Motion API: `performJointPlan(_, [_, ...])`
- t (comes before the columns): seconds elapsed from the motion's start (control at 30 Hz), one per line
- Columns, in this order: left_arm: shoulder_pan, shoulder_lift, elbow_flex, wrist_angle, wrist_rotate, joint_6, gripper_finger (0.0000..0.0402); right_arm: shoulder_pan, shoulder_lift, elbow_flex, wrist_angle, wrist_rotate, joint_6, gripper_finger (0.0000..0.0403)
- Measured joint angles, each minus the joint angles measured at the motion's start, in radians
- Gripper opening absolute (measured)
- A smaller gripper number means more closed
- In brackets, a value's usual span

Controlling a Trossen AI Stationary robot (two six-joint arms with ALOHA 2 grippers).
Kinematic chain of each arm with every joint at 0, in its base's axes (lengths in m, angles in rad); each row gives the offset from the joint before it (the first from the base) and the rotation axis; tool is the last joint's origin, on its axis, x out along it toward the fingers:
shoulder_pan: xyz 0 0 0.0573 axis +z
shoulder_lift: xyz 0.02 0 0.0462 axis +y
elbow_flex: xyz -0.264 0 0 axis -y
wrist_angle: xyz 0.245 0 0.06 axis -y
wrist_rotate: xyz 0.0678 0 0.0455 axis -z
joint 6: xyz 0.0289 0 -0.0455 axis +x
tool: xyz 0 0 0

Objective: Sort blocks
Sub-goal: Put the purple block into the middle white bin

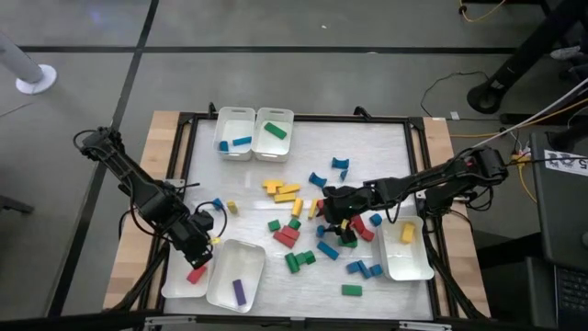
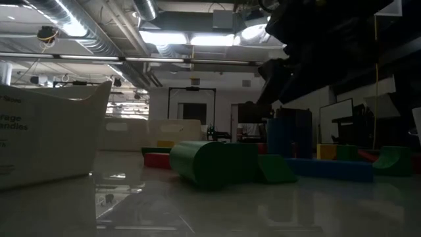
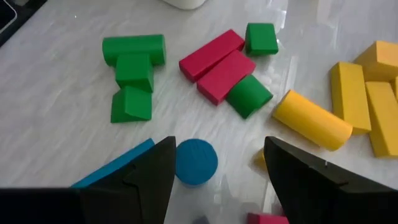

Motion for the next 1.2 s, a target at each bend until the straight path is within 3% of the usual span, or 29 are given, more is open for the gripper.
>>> performJointPlan(0.43, [0.0,0.0,0.0,0.0,-0.05,0.05,0.0178,0.0,-0.001,0.17,-0.414,0.026,-0.049,0.0243])
performJointPlan(1.03, [0.0,0.001,0.0,0.002,-0.058,0.075,0.0178,0.0,0.091,0.173,-0.483,0.038,-0.101,0.0243])
performJointPlan(1.2, [0.0,0.001,0.0,0.002,-0.066,0.075,0.0178,0.0,0.116,0.172,-0.485,0.052,-0.099,0.0205])
